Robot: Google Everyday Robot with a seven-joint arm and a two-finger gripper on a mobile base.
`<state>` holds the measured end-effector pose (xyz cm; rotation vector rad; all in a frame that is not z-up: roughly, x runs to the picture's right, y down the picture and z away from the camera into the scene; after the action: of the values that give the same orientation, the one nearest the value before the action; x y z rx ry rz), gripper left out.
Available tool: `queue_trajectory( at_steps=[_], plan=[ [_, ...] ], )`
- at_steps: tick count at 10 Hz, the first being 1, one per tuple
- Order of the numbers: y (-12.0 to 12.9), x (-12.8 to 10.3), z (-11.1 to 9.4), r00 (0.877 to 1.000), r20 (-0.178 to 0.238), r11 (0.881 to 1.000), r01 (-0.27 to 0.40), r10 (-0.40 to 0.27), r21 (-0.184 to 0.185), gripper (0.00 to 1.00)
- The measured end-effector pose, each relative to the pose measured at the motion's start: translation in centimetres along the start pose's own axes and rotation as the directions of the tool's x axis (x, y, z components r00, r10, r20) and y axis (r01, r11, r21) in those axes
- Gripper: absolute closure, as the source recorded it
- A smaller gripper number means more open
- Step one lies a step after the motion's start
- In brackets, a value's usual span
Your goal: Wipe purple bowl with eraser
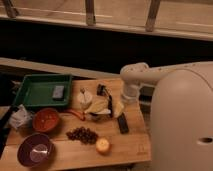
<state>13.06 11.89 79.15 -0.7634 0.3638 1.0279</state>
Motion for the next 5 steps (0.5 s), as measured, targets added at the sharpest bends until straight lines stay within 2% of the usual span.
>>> queue_trajectory(
  at_steps=[3,5],
  plan=[
    [0.1,0.0,0.1,1.0,0.001,1.0,-0.004,0.004,0.007,0.2],
    [1.2,-0.4,0.9,1.0,-0.008,1.0,-0.012,0.012,0.019,0.2]
  ],
)
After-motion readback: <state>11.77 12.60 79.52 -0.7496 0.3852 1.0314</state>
